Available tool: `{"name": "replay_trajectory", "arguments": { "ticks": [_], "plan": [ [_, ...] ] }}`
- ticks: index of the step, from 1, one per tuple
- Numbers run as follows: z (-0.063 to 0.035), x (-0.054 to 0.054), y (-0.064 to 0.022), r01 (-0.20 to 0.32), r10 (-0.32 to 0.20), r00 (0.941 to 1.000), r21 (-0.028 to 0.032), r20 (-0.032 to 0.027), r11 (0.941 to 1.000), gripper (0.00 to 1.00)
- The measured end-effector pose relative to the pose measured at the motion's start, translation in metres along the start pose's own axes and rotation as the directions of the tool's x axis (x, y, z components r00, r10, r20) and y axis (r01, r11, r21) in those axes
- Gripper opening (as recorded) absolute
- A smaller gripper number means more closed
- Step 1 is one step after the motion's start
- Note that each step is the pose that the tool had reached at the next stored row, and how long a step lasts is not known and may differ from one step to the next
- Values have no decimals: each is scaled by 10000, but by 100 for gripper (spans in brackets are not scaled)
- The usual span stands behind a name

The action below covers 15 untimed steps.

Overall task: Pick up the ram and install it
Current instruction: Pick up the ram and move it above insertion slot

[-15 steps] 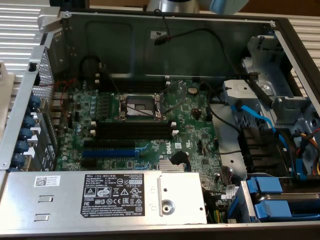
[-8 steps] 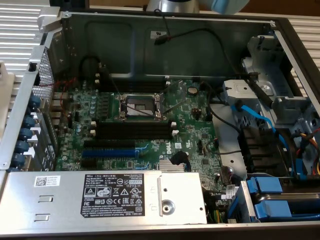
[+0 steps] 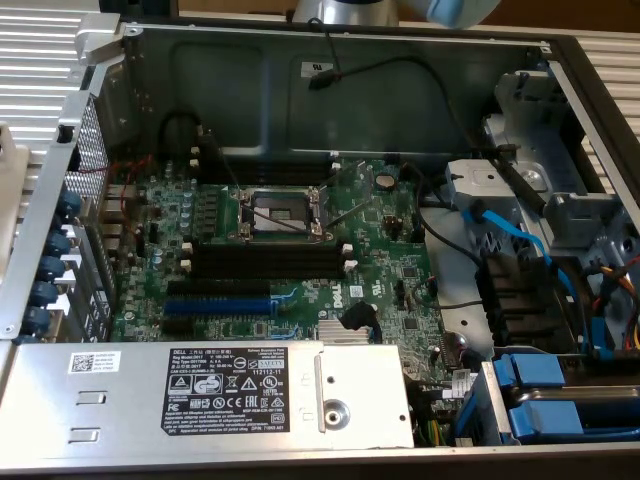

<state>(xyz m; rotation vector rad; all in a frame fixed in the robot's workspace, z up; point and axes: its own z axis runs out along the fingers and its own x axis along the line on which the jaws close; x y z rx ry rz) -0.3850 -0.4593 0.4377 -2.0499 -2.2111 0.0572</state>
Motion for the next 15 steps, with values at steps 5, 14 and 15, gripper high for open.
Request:
{"name": "replay_trajectory", "arguments": {
  "ticks": [5,14,15],
  "plan": [
    [-90,-31,183,-8,8,10000,130,-11,9999,12],
    [-177,-83,549,-21,22,10000,345,-27,9994,12],
    [-185,-90,590,-22,23,10000,368,-29,9993,12]
  ]
}}
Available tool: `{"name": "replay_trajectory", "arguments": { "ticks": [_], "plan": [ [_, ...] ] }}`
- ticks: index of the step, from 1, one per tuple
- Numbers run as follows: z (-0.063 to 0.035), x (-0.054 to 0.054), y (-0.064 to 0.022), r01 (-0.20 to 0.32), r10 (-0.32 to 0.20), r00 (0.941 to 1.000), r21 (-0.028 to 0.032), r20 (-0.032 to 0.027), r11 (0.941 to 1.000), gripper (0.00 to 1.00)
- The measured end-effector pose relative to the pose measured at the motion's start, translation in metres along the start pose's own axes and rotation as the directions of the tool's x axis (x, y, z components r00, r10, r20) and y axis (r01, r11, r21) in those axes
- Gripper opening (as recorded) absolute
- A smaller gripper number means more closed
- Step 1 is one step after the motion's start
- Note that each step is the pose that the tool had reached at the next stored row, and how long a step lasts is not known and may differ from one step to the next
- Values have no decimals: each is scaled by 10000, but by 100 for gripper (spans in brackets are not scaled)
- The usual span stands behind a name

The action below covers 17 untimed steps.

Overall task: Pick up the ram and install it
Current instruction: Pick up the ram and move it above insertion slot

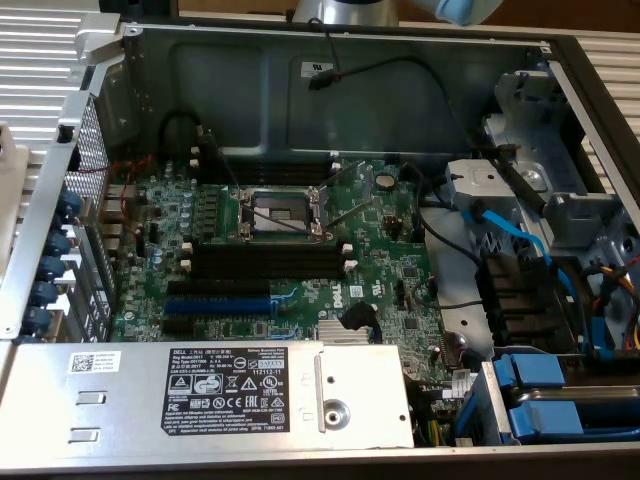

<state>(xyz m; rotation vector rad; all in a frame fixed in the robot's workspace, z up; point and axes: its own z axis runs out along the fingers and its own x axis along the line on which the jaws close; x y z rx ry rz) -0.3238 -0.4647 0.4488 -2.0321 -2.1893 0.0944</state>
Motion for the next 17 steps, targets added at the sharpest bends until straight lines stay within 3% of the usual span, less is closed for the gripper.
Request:
{"name": "replay_trajectory", "arguments": {
  "ticks": [3,17],
  "plan": [
    [-35,-19,125,-1,1,10000,54,-3,10000,12],
    [-133,-75,542,41,-41,10000,60,4,10000,12]
  ]
}}
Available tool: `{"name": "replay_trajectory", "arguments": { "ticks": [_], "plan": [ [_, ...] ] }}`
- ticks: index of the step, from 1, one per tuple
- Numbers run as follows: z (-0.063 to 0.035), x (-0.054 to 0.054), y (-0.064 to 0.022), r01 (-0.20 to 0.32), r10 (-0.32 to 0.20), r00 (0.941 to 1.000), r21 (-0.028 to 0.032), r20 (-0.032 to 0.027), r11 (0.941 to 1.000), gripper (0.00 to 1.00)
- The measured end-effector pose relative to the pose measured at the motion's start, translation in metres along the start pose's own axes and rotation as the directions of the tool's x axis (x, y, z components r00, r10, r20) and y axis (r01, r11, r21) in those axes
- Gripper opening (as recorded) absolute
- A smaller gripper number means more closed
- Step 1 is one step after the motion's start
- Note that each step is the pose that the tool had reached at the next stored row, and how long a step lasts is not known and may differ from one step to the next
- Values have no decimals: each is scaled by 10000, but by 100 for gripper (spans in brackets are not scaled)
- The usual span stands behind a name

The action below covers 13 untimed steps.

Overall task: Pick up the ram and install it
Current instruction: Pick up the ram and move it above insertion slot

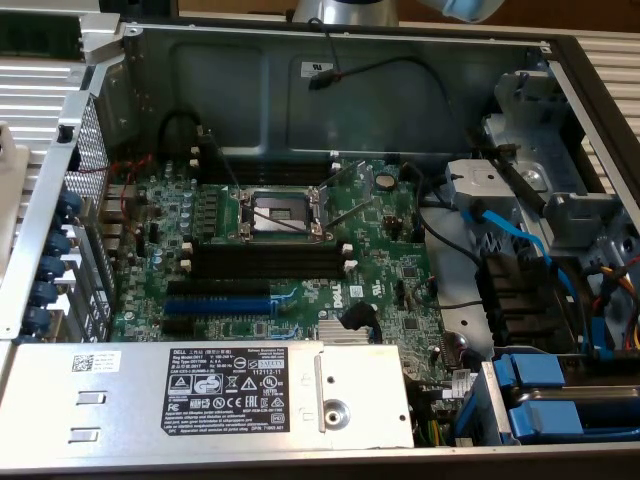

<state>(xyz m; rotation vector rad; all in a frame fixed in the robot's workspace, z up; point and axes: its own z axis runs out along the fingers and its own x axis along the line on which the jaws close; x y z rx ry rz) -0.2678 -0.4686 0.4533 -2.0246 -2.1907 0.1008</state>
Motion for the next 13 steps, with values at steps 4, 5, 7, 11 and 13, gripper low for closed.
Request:
{"name": "replay_trajectory", "arguments": {
  "ticks": [4,5,7,11,13],
  "plan": [
    [-28,-14,137,8,-8,10000,0,0,10000,12],
    [-36,-18,174,10,-10,10000,0,1,10000,12],
    [-50,-25,245,13,-13,10000,0,1,10000,12],
    [-78,-39,379,14,-14,10000,1,3,10000,12],
    [-92,-46,442,15,-15,10000,1,4,10000,12]
  ]
}}
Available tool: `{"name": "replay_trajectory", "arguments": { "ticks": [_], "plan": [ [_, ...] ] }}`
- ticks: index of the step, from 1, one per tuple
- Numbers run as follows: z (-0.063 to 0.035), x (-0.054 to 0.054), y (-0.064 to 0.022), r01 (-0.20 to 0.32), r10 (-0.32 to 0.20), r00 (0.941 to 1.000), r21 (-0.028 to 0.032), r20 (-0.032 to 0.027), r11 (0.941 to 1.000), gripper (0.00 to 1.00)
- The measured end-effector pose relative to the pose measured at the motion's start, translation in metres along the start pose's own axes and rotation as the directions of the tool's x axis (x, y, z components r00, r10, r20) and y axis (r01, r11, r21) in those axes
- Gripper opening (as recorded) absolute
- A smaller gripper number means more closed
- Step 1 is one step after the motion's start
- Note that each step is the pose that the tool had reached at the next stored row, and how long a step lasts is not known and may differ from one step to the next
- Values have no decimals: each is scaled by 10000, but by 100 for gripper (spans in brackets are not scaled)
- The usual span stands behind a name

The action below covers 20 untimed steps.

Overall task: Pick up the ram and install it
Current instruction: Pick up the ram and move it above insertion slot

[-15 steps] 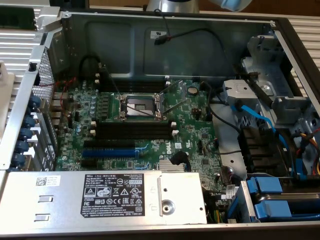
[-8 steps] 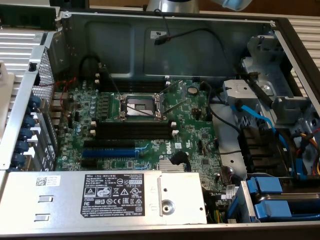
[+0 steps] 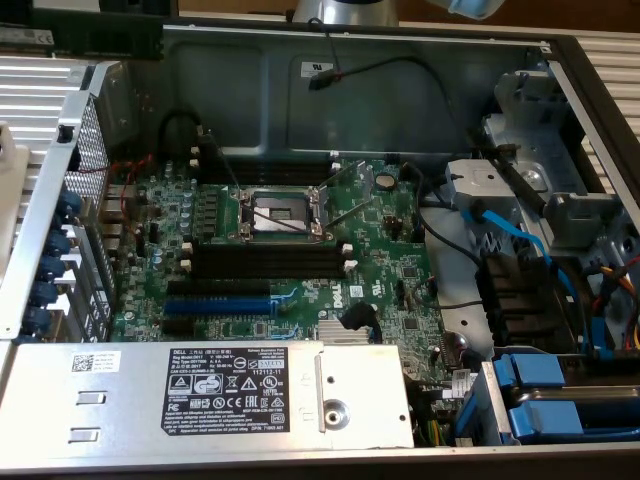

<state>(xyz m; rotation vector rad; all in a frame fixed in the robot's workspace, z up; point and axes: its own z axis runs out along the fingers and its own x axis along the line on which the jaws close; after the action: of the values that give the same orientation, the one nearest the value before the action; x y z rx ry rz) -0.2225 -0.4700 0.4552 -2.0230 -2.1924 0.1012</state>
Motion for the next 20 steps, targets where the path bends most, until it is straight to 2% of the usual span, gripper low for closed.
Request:
{"name": "replay_trajectory", "arguments": {
  "ticks": [6,12,18,20],
  "plan": [
    [-32,-17,169,2,-2,10000,-1,0,10000,12],
    [-54,-29,301,4,-4,10000,-53,5,10000,12],
    [-89,-45,519,6,-6,10000,-73,10,10000,12],
    [-101,-44,597,2,-2,10000,-74,33,10000,12]
  ]
}}
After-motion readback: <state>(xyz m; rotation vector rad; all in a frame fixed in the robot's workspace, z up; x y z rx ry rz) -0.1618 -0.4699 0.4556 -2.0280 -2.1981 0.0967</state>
